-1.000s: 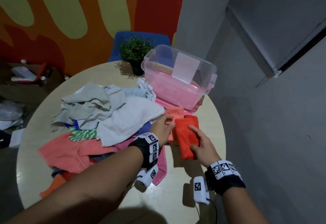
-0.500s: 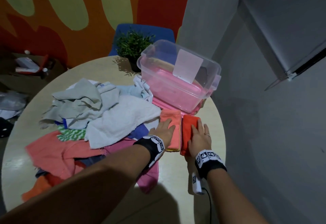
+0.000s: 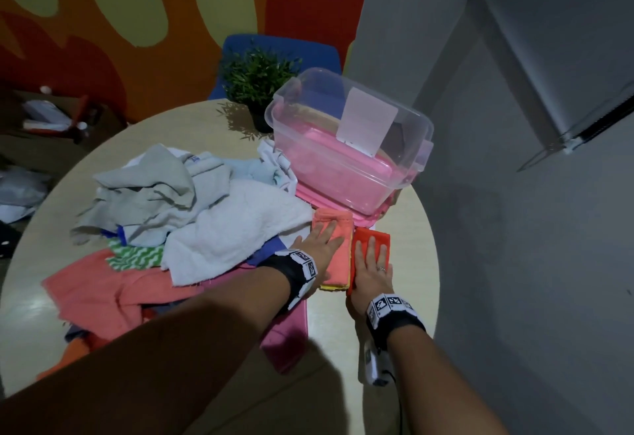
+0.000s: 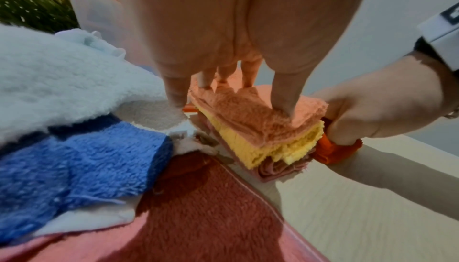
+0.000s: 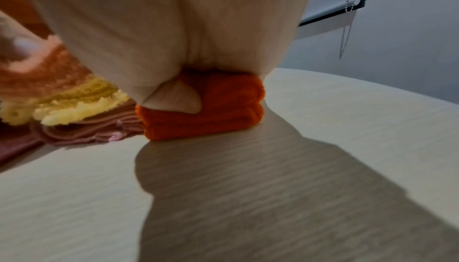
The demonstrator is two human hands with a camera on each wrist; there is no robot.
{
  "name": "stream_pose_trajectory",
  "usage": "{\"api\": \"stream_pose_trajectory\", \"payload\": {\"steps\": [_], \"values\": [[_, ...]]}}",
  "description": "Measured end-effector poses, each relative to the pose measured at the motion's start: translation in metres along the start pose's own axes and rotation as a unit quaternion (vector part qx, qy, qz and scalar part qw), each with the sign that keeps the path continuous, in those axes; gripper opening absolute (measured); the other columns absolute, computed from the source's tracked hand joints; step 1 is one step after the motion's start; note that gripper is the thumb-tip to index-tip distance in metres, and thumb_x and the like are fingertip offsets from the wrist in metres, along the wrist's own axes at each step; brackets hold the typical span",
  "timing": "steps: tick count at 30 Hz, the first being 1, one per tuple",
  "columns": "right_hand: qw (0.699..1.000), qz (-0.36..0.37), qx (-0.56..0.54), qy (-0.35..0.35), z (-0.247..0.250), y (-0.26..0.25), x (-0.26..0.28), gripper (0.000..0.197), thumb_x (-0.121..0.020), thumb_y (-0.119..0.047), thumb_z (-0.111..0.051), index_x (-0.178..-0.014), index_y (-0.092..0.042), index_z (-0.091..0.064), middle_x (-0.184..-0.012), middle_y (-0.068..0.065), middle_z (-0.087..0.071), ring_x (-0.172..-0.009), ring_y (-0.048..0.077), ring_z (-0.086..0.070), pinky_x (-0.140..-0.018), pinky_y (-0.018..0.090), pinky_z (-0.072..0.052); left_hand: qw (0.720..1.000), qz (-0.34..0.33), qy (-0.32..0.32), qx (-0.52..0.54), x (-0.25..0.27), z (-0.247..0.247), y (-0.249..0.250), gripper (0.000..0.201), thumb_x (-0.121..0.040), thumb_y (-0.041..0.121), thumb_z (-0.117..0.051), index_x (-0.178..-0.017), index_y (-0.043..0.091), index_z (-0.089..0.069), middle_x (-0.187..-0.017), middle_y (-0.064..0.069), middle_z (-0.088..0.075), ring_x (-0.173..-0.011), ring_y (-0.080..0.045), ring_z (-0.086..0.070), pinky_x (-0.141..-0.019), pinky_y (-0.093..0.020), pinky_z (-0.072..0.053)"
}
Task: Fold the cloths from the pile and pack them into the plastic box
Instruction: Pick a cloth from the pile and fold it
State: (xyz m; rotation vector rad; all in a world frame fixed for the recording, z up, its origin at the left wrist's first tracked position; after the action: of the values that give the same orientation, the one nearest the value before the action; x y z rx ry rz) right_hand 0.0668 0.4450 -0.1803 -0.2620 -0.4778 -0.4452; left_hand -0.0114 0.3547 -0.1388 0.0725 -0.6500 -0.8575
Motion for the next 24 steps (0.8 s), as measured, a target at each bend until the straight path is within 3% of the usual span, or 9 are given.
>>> {"api": "stream_pose_trajectory", "payload": {"steps": [2,4,7,9,11,14,18,21,24], "values": [[1.0,-0.01,0.003,-0.01,-0.001,-0.001,-0.001,0.096,-0.091,-0.02,-0.05,-0.153,-0.02,0.023,-0.156,0.011,0.037,-0.146,0.037,0.028,-0.12,0.054,0.001,0.998,-0.021,0.049,0.016,0.008,0.009,-0.003,0.083,-0.092,0.026,-0.066,-0.158,0.024,-0.014,-0.166,-0.003,0.009,-0.153,-0.028,0.003,-0.119,-0.059,-0.019],[1.0,-0.011,-0.008,-0.022,0.002,-0.002,0.001,0.093,-0.093,-0.023,-0.049,-0.154,-0.022,0.022,-0.157,0.008,0.036,-0.146,0.035,0.028,-0.121,0.054,0.001,0.992,-0.043,0.105,0.049,0.023,0.022,-0.01,0.066,-0.094,0.029,-0.063,-0.152,0.022,-0.033,-0.165,-0.006,-0.013,-0.151,-0.029,-0.013,-0.12,-0.05,-0.023],[0.998,-0.007,-0.064,-0.029,0.016,-0.002,0.01,0.089,-0.092,-0.02,-0.052,-0.157,-0.028,0.008,-0.161,0.005,0.026,-0.149,0.03,0.022,-0.12,0.056,0.001,0.975,-0.068,0.178,0.117,0.053,0.04,-0.026,0.032,-0.091,0.019,-0.061,-0.122,0.02,-0.067,-0.138,-0.003,-0.056,-0.126,-0.025,-0.05,-0.109,-0.042,-0.04],[0.994,-0.001,-0.104,0.024,0.035,-0.005,0.02,0.084,-0.087,-0.011,-0.055,-0.157,-0.027,-0.011,-0.165,0.005,0.009,-0.151,0.03,0.011,-0.119,0.054,0.001,0.969,-0.036,0.177,0.166,0.075,0.044,-0.045,0.022,-0.094,0.017,-0.059,-0.113,0.022,-0.071,-0.123,0.0,-0.066,-0.11,-0.02,-0.061,-0.1,-0.037,-0.048],[0.981,0.014,-0.142,0.131,0.055,-0.013,0.04,0.072,-0.082,-0.004,-0.058,-0.149,-0.023,-0.038,-0.161,0.008,-0.022,-0.149,0.032,-0.014,-0.12,0.045,-0.011,0.969,-0.012,0.156,0.194,0.094,0.042,-0.06,0.02,-0.097,0.018,-0.059,-0.112,0.021,-0.072,-0.116,0.0,-0.07,-0.104,-0.017,-0.065,-0.095,-0.031,-0.05],[0.951,0.044,-0.203,0.228,0.065,-0.034,0.076,0.046,-0.081,0.002,-0.06,-0.123,-0.017,-0.062,-0.126,0.005,-0.059,-0.117,0.025,-0.05,-0.101,0.031,-0.037,0.97,-0.013,0.143,0.196,0.125,0.039,-0.075,0.017,-0.095,0.017,-0.063,-0.107,0.019,-0.074,-0.109,0.001,-0.073,-0.1,-0.016,-0.066,-0.09,-0.024,-0.048],[0.949,0.121,-0.262,0.131,0.032,-0.096,0.104,0.019,-0.09,-0.006,-0.06,-0.103,-0.015,-0.071,-0.089,-0.004,-0.07,-0.071,0.005,-0.059,-0.069,0.017,-0.042,0.988,0.004,0.042,0.149,0.163,0.009,-0.103,0.02,-0.086,0.007,-0.064,-0.096,0.02,-0.076,-0.095,0.001,-0.076,-0.087,-0.014,-0.07,-0.084,-0.025,-0.053],[0.957,0.162,-0.241,0.01,-0.018,-0.15,0.117,0.013,-0.088,-0.017,-0.061,-0.092,-0.023,-0.071,-0.087,-0.012,-0.07,-0.072,0.007,-0.062,-0.073,0.024,-0.049,0.989,-0.014,-0.096,0.115,0.194,-0.03,-0.116,0.024,-0.076,0.005,-0.069,-0.095,0.019,-0.074,-0.089,0.003,-0.077,-0.076,-0.006,-0.069,-0.073,-0.022,-0.056],[0.963,0.155,-0.206,-0.08,-0.057,-0.195,0.134,0.019,-0.078,-0.041,-0.062,-0.087,-0.026,-0.07,-0.082,-0.012,-0.073,-0.074,0.004,-0.066,-0.073,0.03,-0.057,0.982,-0.023,-0.186,-0.014,0.223,-0.056,-0.126,0.044,-0.071,0.014,-0.085,-0.112,0.018,-0.071,-0.104,0.001,-0.073,-0.083,-0.011,-0.062,-0.062,-0.016,-0.043]]}}
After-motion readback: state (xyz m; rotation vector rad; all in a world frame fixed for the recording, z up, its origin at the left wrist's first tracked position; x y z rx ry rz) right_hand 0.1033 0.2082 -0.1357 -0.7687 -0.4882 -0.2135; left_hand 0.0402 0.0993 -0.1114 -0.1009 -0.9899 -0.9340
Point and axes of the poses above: each hand's wrist, its own x-axis away from the middle knuckle, its own z-axis out of the back of the hand, y = z × x, the point moved 10 cm from there along -x, towards the middle knuckle
